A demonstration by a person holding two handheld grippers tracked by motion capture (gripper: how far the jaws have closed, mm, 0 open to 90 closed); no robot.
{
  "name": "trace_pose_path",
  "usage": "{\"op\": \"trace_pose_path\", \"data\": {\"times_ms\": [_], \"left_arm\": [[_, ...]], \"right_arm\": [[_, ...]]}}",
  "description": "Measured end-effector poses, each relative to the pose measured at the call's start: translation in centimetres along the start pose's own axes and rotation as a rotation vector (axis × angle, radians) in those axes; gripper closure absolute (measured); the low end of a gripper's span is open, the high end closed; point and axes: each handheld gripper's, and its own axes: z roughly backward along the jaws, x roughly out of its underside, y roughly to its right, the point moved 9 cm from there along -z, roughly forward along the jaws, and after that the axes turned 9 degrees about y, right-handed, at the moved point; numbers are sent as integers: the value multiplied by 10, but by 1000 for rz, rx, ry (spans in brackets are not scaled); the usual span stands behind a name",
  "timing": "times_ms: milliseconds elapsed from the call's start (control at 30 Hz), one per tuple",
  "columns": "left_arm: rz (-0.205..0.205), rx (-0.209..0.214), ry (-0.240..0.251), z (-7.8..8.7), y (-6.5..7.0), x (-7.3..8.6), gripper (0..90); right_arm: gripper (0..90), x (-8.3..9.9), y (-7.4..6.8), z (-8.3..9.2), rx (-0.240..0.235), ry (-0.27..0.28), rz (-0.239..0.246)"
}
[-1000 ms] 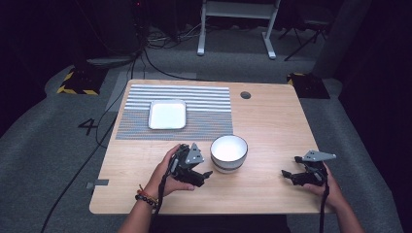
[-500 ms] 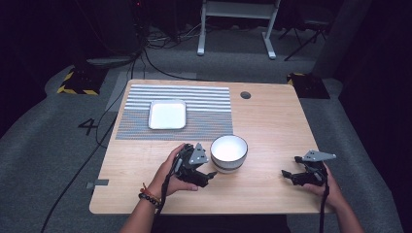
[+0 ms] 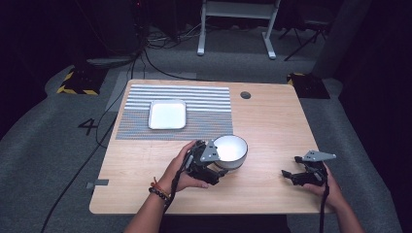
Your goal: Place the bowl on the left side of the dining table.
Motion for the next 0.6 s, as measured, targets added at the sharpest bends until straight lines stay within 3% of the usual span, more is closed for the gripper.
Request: {"op": "trace_pose_path", "data": {"times_ms": [400,600], "left_arm": [[-20,24,-5,-17,1,-9,213],[-7,53,-15,-24,0,-9,215]], "right_arm": [[120,0,0,0,0,0,0],[120,0,0,0,0,0,0]]}}
